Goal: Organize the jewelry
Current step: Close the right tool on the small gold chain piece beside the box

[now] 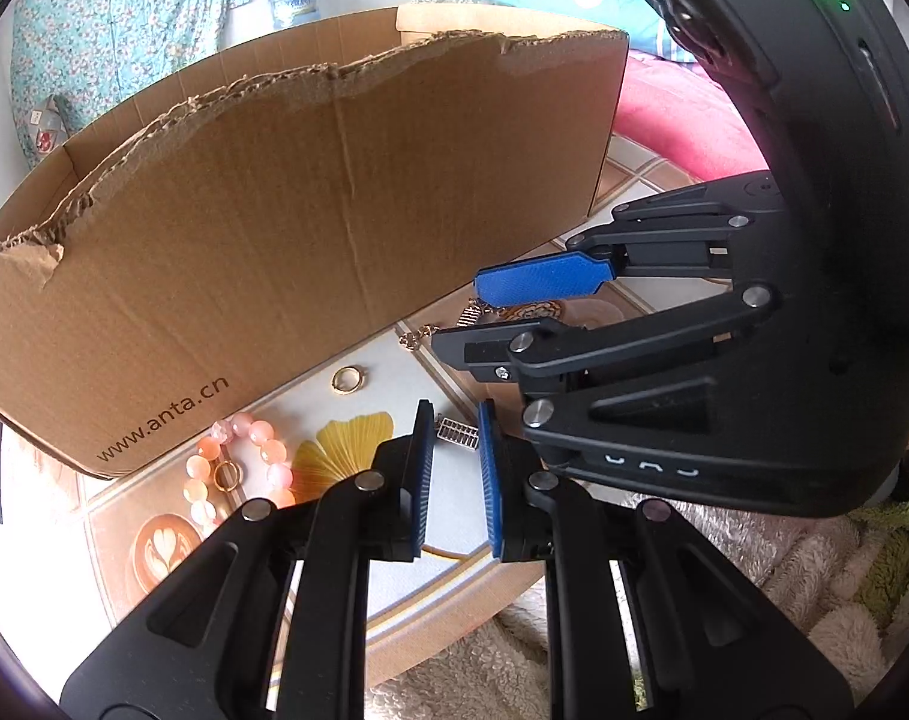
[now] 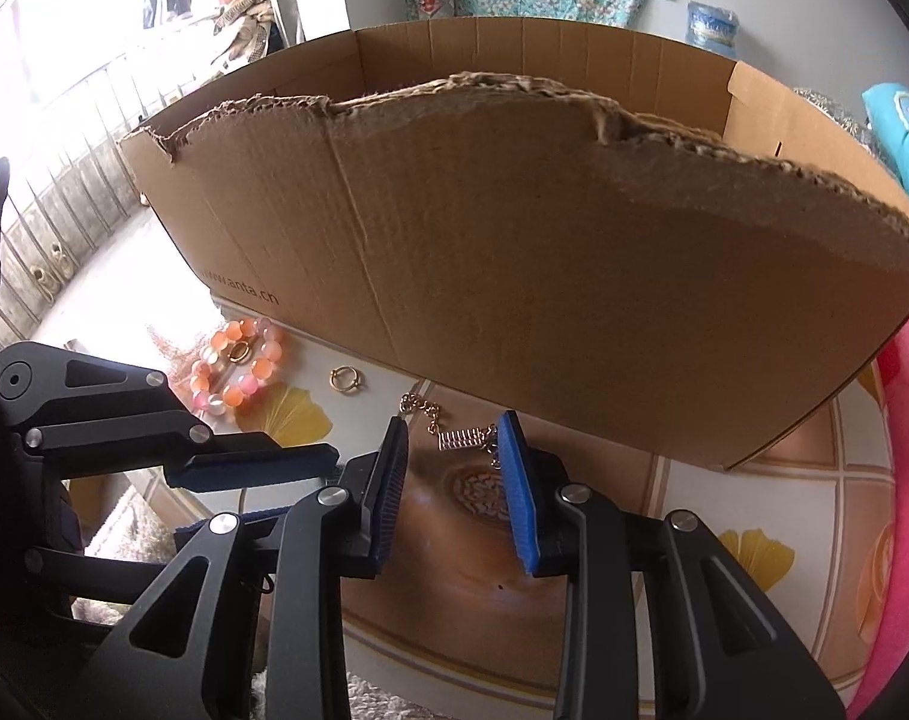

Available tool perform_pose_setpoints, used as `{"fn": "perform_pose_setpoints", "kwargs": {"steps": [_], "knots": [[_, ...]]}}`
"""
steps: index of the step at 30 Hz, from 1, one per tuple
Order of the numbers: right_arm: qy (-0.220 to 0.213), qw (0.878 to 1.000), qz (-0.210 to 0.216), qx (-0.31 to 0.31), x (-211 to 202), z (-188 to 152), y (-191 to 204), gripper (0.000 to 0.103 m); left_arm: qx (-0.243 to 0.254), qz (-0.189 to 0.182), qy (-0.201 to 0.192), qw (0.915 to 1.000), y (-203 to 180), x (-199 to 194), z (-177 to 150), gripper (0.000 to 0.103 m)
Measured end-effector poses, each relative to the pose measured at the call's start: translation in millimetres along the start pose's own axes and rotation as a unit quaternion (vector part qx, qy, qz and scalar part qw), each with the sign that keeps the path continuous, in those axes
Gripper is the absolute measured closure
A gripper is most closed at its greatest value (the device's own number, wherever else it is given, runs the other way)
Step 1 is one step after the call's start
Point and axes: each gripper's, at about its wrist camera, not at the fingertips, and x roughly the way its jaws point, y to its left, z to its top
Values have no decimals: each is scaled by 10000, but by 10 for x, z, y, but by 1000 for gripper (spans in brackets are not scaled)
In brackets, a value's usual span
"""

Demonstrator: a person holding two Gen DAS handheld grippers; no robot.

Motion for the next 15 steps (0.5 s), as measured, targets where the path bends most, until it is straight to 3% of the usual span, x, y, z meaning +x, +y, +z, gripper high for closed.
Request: {"fn": "perform_pose_setpoints", "kwargs": {"steps": [11,15], "knots": [[-1,10000,-61,8,-13,-36,32,86,5,8,0,10000,-14,5,4,89],[-5,9999,-7,106,-35,-35,-41,96,5,8,-1,10000,-24,7,4,89]]}}
